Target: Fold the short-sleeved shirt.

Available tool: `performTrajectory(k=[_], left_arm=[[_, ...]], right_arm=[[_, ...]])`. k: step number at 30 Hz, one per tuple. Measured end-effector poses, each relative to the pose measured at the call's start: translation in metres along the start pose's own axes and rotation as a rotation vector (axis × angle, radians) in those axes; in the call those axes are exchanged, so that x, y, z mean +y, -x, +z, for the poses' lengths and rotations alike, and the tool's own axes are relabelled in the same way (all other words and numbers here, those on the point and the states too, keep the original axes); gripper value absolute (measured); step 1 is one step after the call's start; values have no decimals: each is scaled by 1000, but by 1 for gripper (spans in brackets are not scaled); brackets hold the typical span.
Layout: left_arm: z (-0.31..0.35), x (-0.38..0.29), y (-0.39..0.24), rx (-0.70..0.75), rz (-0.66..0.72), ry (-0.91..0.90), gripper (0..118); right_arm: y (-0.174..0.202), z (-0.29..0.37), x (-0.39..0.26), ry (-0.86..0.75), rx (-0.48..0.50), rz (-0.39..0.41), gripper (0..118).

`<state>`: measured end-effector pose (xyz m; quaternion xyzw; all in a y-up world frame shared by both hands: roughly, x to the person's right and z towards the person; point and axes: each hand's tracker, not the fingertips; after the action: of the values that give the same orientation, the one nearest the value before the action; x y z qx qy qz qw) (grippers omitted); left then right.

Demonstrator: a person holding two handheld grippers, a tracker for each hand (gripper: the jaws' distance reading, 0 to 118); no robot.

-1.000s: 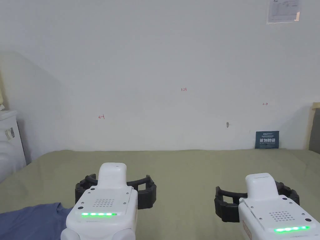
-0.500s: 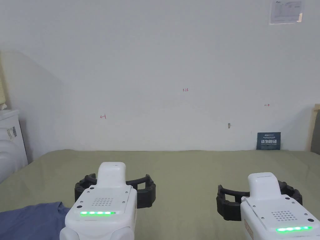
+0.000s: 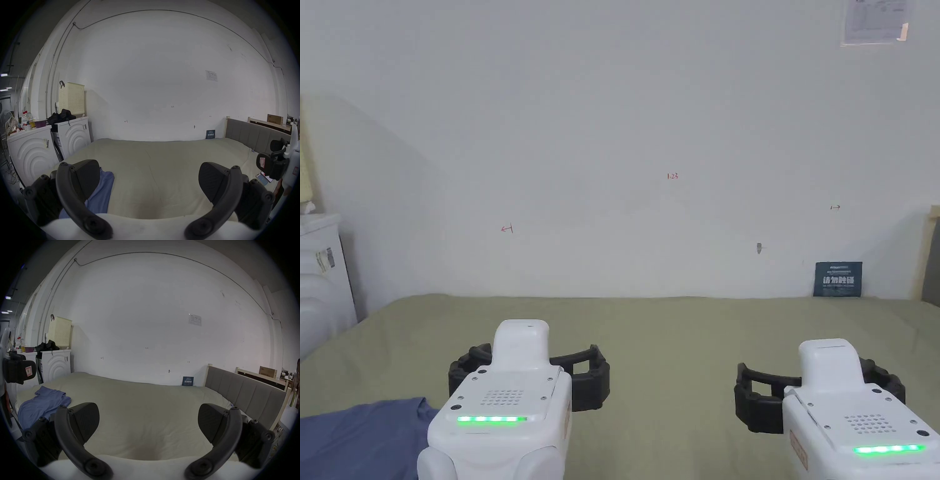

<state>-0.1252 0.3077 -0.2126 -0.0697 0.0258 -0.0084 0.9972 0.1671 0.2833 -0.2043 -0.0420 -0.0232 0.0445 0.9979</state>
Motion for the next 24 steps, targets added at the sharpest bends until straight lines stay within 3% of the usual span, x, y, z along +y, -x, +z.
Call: performTrajectory(k=[7, 10, 11, 12, 13, 15, 16, 18, 24], left_arm=[[-2, -1, 1, 3, -12, 13, 118], [-3, -2, 2, 5, -10, 14, 116], [-2, -1, 2, 11, -10, 14, 106], [-2, -1, 2, 15, -9, 15, 69], [-2, -1, 3, 16, -8, 14, 2], [-3, -1, 3, 23, -15, 19, 0], [-6, -3, 6, 78, -9, 23, 0], [-4, -3, 13, 23, 16, 37, 0], [-1, -3, 23, 50, 20, 36, 0]], right_arm=[[2, -1, -1, 6, 2, -2, 117], [1, -2, -1, 10, -4, -4, 103], [0, -1, -1, 15, -6, -1, 86], [0, -1, 0, 19, -7, 0, 43], [-1, 1, -1, 15, -7, -1, 0], [0, 1, -2, 9, -44, 12, 0], [-1, 2, -3, -20, -110, 1, 0], [-4, 4, 0, 5, -52, -10, 0], [1, -4, 0, 17, -52, -4, 0]])
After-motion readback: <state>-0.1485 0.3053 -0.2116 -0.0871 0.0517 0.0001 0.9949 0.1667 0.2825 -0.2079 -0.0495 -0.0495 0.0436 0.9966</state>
